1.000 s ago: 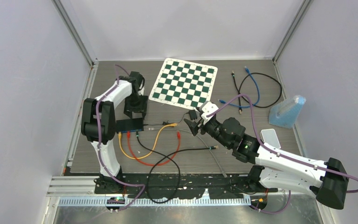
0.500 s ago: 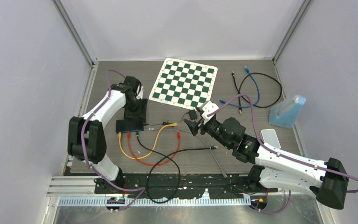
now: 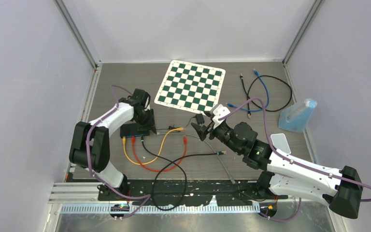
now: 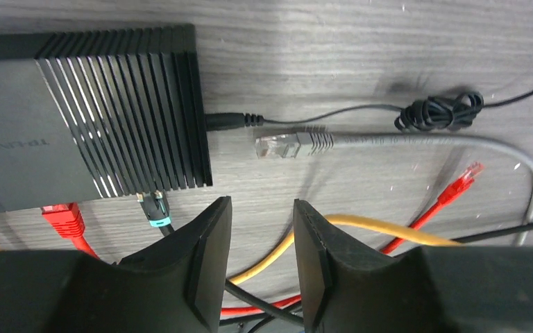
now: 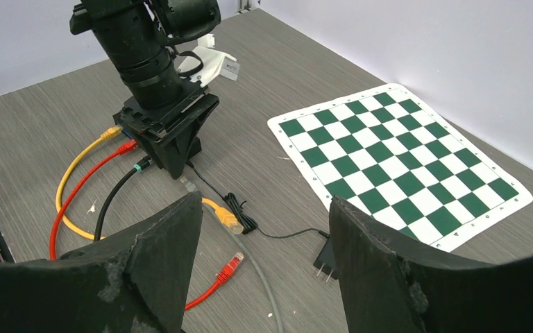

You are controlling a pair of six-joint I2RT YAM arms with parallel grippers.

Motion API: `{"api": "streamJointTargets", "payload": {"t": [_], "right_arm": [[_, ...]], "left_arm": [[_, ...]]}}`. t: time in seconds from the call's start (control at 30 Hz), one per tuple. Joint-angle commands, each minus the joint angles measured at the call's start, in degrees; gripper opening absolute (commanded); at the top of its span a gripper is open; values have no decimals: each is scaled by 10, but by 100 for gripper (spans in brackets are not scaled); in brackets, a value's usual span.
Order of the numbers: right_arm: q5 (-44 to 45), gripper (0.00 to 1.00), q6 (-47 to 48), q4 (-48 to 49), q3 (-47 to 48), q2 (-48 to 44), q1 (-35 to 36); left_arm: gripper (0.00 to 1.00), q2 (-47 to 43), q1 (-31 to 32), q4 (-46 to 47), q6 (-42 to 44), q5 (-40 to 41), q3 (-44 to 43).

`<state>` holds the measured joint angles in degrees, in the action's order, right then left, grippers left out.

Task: Insert the plug into the switch port
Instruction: Move the switch port to the center of the board.

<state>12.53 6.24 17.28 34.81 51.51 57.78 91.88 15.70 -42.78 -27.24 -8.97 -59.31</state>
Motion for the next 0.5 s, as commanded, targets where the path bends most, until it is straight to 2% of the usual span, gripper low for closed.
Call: {"api": "streamJointTargets", "payload": {"t": [0.0, 0.13, 0.47], "right_arm": [[7, 74, -3, 0, 9, -22, 2], [14, 74, 0, 1, 2, -30, 2], [13, 74, 1, 4, 7, -25, 2]], "left_arm": [[39, 2, 1, 41, -53, 48, 3], [39, 8, 1, 34, -53, 84, -3], [37, 29, 2, 33, -67, 85, 6]]}}
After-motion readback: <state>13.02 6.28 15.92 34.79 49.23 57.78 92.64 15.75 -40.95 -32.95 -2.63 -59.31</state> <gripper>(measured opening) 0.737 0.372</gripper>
